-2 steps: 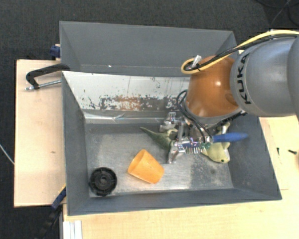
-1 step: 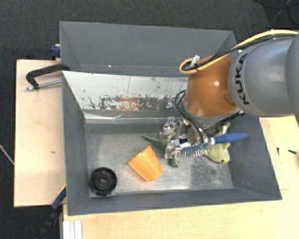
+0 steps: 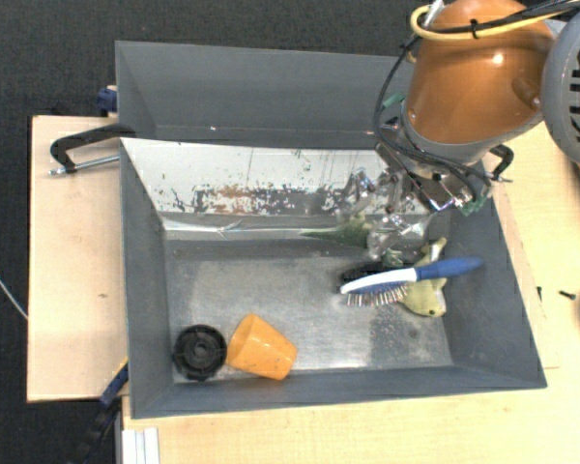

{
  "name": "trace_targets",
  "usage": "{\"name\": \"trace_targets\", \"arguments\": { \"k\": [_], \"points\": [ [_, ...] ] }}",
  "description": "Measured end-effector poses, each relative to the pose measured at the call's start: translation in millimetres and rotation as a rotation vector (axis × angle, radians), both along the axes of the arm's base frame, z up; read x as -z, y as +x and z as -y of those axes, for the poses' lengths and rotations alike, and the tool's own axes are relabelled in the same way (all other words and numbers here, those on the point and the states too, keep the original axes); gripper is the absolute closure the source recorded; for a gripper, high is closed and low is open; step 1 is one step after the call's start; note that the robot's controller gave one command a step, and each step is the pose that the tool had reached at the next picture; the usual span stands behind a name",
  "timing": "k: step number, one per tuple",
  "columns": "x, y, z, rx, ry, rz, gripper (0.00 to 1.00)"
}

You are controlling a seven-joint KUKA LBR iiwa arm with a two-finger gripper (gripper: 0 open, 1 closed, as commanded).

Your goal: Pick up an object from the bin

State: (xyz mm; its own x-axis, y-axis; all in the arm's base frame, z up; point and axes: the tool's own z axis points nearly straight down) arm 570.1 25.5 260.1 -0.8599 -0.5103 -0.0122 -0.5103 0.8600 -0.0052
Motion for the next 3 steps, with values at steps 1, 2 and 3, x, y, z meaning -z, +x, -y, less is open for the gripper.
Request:
{"name": "trace_targets", "arguments": {
  "k": [1, 2, 3],
  "points": [
    [2.9, -0.9, 0.1, 0.001, 0.001, -0.006, 0.00],
    [148.2, 10.7, -35.3, 0.156, 0.001, -0.020, 0.00],
    [174.7, 10.1, -2.0, 0.426, 0.009, -0.020, 0.00]
  ]
}}
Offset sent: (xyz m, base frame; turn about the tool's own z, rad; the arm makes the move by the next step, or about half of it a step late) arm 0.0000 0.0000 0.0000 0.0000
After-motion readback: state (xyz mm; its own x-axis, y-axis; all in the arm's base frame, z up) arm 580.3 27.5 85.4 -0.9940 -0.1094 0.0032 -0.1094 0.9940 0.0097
